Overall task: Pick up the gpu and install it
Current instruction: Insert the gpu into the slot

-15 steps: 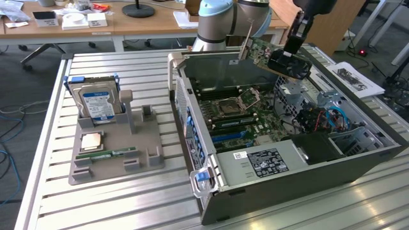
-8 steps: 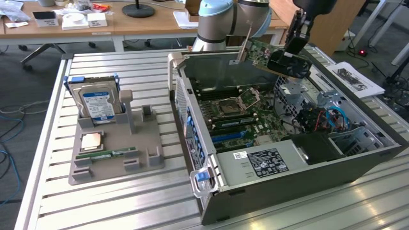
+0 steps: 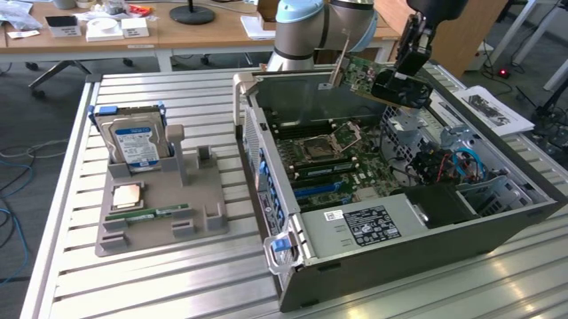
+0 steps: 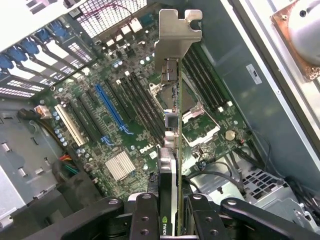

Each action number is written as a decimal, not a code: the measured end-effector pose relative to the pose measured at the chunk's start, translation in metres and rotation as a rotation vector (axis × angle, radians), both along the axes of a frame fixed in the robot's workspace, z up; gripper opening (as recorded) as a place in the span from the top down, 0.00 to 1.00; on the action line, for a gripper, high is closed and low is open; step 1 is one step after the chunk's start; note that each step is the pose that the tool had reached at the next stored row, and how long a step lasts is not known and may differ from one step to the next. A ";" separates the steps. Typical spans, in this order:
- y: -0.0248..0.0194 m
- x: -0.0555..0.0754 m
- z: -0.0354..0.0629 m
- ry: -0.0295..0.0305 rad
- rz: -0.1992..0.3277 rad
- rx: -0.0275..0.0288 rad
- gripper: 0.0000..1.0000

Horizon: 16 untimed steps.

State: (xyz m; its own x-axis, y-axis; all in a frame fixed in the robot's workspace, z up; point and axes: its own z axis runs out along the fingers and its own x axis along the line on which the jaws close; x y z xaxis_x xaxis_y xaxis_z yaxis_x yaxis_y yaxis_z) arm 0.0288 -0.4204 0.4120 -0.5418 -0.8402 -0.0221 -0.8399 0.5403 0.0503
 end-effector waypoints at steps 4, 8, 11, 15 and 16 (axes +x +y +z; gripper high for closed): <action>0.0000 0.000 -0.0007 -0.0048 0.014 -0.0001 0.73; 0.0000 0.000 -0.0014 -0.0091 0.035 -0.0001 0.73; 0.0000 0.000 -0.0014 -0.0091 0.041 0.0000 0.73; 0.0000 0.000 -0.0015 -0.0092 0.042 0.0001 0.73; 0.0000 0.000 -0.0014 -0.0091 0.043 0.0001 0.73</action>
State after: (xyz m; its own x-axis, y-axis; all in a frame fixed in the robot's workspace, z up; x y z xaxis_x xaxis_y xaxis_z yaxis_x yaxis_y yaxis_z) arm 0.0286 -0.4204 0.4106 -0.5051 -0.8627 -0.0269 -0.8628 0.5038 0.0426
